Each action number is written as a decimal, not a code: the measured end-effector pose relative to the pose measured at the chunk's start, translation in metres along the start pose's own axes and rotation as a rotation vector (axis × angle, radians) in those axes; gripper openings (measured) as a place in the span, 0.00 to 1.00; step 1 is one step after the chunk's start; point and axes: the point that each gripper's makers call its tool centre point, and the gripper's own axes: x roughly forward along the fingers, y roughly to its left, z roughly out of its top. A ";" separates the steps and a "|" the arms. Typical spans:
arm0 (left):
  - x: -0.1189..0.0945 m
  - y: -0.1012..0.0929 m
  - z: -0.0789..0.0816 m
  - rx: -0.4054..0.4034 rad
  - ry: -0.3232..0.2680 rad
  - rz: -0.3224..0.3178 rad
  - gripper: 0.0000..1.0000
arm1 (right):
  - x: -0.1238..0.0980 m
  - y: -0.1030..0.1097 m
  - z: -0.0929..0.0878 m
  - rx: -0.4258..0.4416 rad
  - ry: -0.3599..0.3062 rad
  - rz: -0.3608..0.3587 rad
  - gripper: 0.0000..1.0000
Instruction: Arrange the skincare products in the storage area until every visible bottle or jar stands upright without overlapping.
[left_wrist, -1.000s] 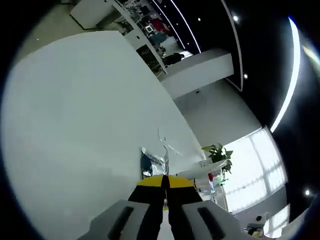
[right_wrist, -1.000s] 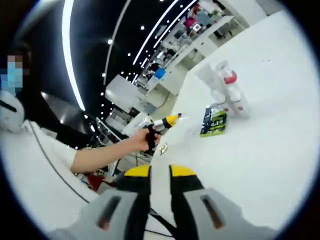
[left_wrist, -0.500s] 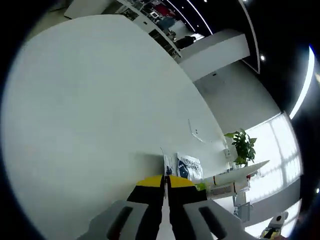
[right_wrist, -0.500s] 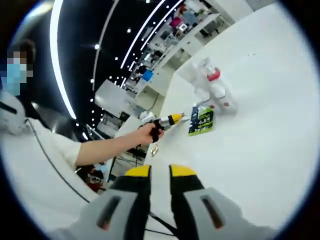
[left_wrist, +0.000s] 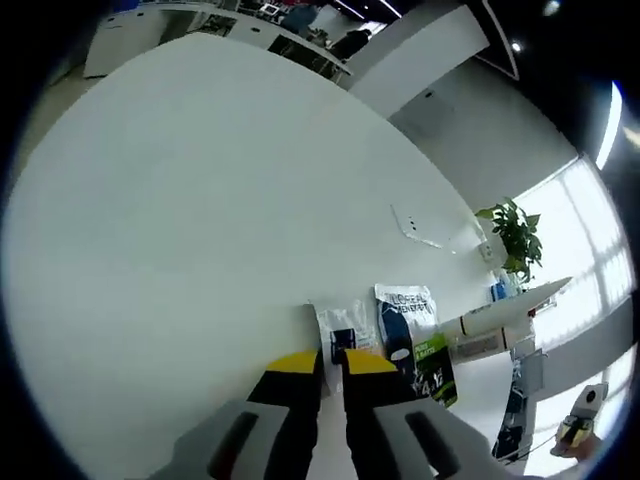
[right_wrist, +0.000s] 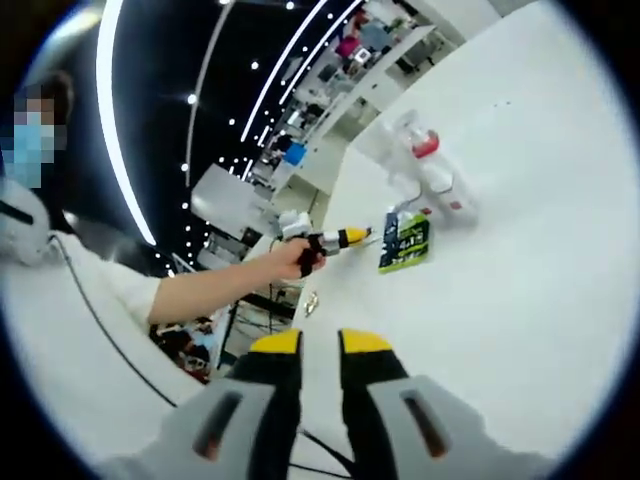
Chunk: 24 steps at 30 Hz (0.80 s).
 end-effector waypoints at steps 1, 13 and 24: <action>-0.003 0.003 0.001 0.029 -0.001 0.021 0.10 | 0.001 0.001 0.001 -0.005 -0.001 0.003 0.13; -0.014 0.005 0.002 0.033 -0.001 0.044 0.36 | -0.010 0.008 -0.002 -0.019 -0.035 -0.001 0.13; -0.069 0.007 -0.009 0.389 -0.083 0.092 0.51 | -0.003 0.023 -0.013 -0.058 -0.035 0.040 0.13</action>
